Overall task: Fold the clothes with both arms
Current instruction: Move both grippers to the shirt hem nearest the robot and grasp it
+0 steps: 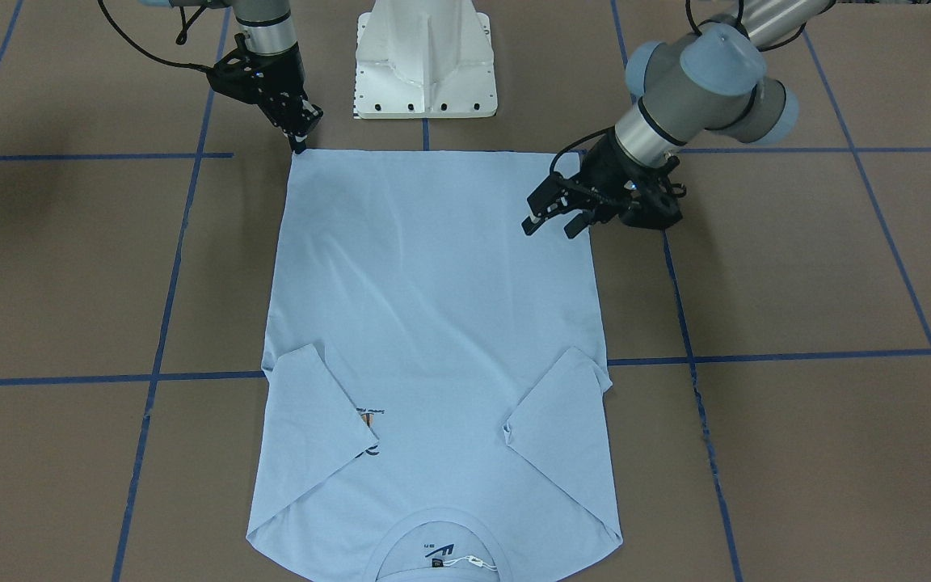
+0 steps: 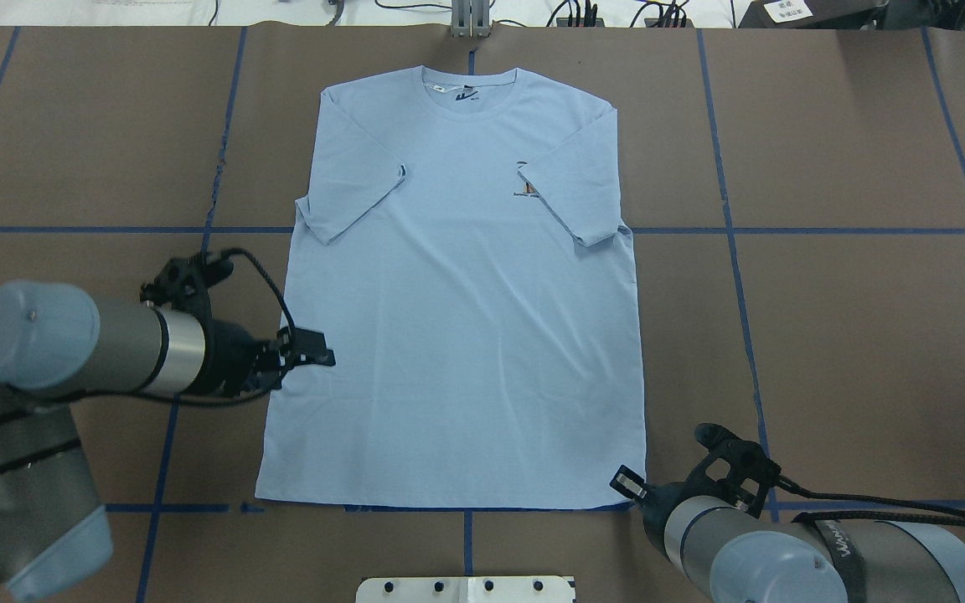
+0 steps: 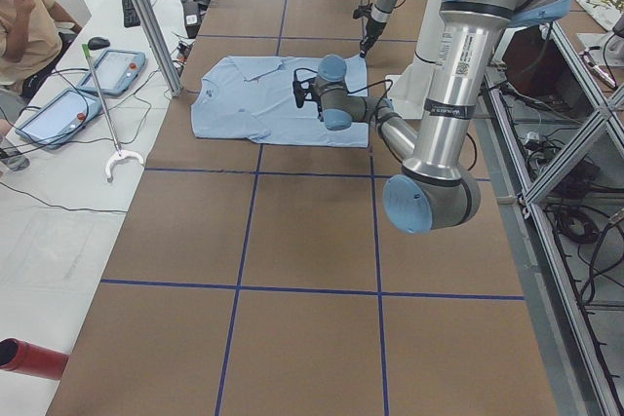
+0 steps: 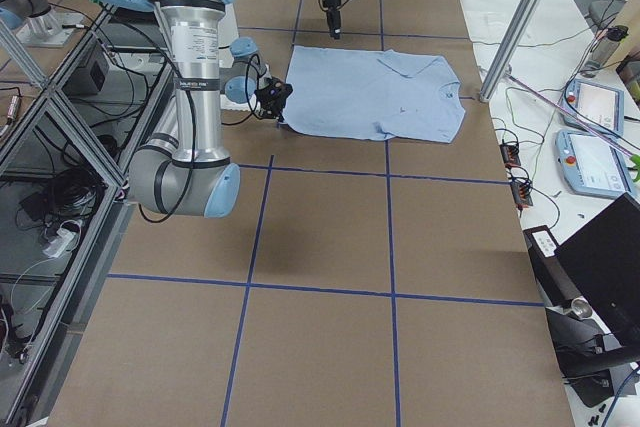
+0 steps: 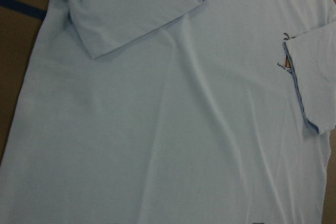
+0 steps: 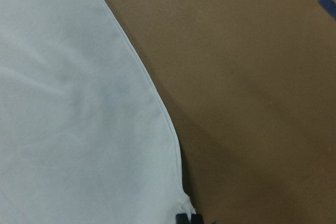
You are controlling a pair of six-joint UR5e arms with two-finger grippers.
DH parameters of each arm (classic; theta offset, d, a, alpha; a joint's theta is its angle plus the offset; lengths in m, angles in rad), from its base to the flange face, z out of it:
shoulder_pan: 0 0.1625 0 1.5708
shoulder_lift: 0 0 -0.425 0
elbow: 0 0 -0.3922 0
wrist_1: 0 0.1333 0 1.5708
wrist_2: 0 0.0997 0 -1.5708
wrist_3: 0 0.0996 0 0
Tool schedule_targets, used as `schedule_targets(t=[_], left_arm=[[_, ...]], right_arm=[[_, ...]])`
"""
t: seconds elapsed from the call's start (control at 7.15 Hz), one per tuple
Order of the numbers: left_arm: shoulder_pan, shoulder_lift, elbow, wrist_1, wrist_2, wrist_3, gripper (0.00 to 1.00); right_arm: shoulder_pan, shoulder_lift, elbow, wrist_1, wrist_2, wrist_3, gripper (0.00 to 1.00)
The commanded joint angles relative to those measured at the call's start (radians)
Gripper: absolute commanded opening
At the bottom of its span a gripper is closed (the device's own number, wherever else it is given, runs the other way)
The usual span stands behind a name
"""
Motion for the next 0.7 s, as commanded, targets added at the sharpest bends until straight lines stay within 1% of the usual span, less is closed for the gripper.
schedule_targets(t=[0.0,0.14,0.42,0.56], left_arm=[[0.198,0.083,-0.089,0.202,0.17,-0.048,0.86],[0.238,0.089,-0.083,0.244,0.19,-0.051,0.82],[0.296,0.11,-0.083,0.255,0.192,-0.106,0.68],[0.297,0.111,-0.083,0.255,0.193,-0.108,0.6]], right_arm=[[0.004,0.002,0.011,0.0,0.003,-0.001,0.0],[0.004,0.0,0.009,0.0,0.005,-0.001,0.0],[0.004,0.0,0.007,0.0,0.005,-0.001,0.0],[0.004,0.002,0.007,0.0,0.003,-0.001,0.0]])
